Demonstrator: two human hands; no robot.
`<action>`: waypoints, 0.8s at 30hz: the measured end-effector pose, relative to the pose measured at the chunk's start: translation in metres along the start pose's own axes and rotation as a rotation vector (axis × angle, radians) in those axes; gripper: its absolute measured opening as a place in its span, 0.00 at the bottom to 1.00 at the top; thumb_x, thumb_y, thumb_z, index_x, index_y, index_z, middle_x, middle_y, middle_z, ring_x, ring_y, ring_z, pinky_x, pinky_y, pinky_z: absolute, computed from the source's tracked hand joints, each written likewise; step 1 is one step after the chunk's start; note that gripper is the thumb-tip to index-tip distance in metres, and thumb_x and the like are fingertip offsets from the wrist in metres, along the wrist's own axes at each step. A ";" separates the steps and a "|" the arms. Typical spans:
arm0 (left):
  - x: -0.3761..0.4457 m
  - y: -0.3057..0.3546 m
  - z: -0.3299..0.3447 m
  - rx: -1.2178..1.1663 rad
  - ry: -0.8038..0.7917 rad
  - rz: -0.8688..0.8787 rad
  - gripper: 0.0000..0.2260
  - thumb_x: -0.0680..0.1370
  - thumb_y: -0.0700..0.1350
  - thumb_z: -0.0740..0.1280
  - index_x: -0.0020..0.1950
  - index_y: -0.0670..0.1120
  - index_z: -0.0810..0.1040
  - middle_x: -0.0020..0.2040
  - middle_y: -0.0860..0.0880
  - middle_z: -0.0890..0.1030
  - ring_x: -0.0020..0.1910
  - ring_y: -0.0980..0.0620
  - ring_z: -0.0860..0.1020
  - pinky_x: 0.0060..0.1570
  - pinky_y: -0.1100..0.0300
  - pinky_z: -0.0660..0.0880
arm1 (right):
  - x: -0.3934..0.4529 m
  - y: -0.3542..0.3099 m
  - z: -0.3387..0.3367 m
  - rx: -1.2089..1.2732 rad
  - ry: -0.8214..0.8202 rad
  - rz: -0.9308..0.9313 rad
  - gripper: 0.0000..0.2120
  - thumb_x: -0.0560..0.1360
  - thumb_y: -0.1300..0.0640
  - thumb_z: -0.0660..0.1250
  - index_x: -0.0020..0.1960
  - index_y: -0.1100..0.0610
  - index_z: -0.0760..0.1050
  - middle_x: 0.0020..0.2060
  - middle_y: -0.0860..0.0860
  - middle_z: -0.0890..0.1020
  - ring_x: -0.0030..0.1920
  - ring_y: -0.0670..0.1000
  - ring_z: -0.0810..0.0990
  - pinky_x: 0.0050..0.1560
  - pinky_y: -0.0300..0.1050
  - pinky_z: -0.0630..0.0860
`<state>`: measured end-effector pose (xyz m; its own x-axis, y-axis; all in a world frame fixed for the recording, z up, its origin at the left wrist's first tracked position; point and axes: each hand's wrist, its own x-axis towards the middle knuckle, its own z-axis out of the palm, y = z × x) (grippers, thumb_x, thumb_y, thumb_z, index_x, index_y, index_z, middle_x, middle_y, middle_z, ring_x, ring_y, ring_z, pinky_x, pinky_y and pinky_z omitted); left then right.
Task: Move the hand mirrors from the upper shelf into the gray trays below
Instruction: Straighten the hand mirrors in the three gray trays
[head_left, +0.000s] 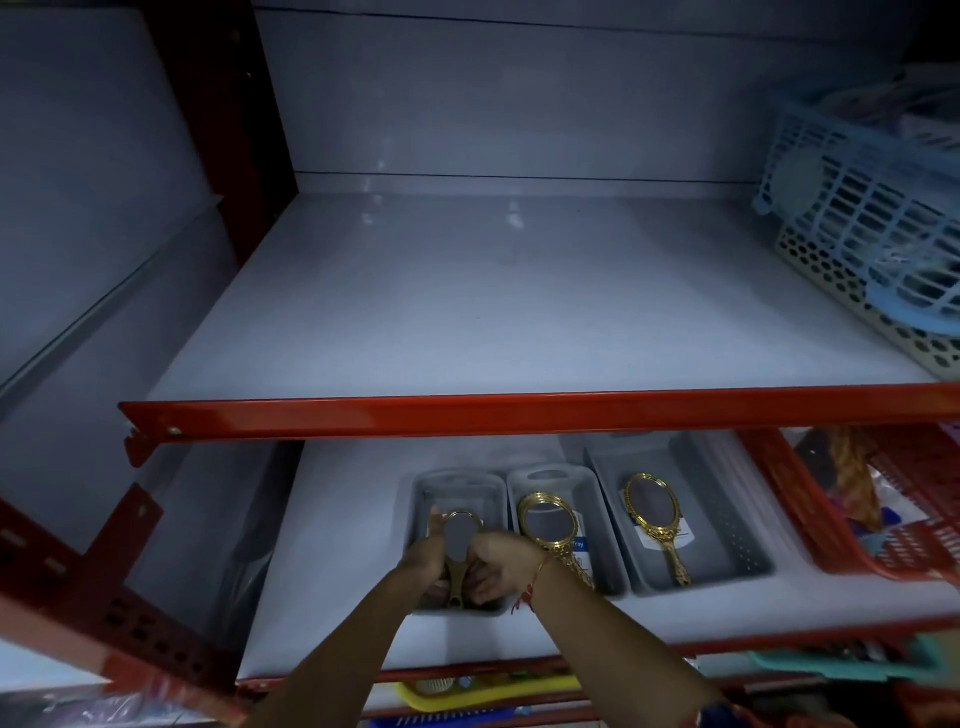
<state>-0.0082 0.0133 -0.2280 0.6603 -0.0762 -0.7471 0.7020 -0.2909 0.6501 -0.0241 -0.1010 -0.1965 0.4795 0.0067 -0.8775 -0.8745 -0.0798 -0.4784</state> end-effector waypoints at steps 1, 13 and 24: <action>0.000 0.002 -0.001 0.038 0.003 0.002 0.34 0.79 0.66 0.42 0.47 0.42 0.78 0.44 0.42 0.80 0.42 0.47 0.78 0.43 0.56 0.76 | -0.003 -0.002 -0.001 -0.015 0.001 -0.014 0.17 0.79 0.62 0.55 0.65 0.66 0.70 0.68 0.64 0.72 0.66 0.61 0.73 0.65 0.50 0.72; -0.020 0.042 0.083 -0.083 -0.162 0.116 0.25 0.84 0.56 0.48 0.58 0.38 0.75 0.51 0.42 0.80 0.47 0.45 0.79 0.47 0.55 0.77 | -0.027 -0.002 -0.105 -0.311 0.479 -0.398 0.11 0.76 0.56 0.60 0.49 0.60 0.77 0.42 0.56 0.81 0.42 0.54 0.79 0.40 0.45 0.74; -0.014 0.033 0.133 -0.345 -0.148 -0.129 0.33 0.78 0.65 0.55 0.63 0.36 0.75 0.46 0.38 0.81 0.46 0.41 0.81 0.52 0.45 0.80 | -0.036 0.025 -0.120 -0.368 0.162 -0.141 0.14 0.80 0.52 0.56 0.43 0.60 0.73 0.36 0.52 0.76 0.39 0.51 0.76 0.38 0.40 0.76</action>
<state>-0.0301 -0.1223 -0.2150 0.5328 -0.2041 -0.8212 0.8418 0.0285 0.5391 -0.0548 -0.2224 -0.1731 0.6233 -0.1114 -0.7740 -0.7292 -0.4403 -0.5238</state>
